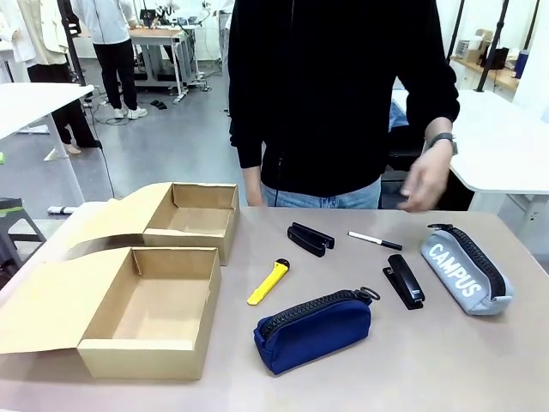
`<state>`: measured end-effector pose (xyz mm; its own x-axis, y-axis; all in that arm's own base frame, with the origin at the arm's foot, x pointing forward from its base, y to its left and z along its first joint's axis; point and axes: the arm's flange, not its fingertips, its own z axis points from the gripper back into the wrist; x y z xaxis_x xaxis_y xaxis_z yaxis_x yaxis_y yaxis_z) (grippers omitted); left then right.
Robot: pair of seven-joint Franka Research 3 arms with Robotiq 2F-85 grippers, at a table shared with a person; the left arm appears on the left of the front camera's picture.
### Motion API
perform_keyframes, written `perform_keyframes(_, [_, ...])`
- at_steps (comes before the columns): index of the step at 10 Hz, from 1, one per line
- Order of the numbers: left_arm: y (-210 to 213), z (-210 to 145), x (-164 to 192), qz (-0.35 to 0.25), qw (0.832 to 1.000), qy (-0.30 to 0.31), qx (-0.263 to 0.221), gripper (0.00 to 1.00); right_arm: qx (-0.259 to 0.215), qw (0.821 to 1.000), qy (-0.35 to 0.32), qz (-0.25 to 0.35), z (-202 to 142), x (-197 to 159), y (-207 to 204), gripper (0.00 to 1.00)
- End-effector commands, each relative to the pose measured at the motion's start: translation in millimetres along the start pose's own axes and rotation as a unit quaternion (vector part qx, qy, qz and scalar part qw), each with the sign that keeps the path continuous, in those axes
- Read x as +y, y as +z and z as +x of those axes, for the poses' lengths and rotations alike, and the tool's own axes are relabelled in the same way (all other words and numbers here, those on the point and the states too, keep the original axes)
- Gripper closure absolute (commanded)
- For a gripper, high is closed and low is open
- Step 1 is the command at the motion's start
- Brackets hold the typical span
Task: Place items inside the box.
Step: Pick up a Pencil pouch or Stapler and place it inside the Mailer Box closest to the robot.
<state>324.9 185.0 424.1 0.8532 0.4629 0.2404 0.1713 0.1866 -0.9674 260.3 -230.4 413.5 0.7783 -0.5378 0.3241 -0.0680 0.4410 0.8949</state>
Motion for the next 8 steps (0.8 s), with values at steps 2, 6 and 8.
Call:
perform_keyframes(2, [1.5,-0.8,-0.3,-0.006,1.000,-0.013,0.002,0.00,0.078,0.991,0.108,-0.003,-4.8,21.1,-59.5,0.00])
perform_keyframes(6, [1.5,-0.8,-0.3,-0.006,1.000,-0.013,0.002,0.00,0.076,0.980,0.166,0.075,-50.7,-33.8,74.7,0.00])
perform_keyframes(8, [1.5,-0.8,-0.3,-0.006,1.000,-0.013,0.002,0.00,0.053,0.984,0.144,0.087,-46.8,-48.2,70.8,0.00])
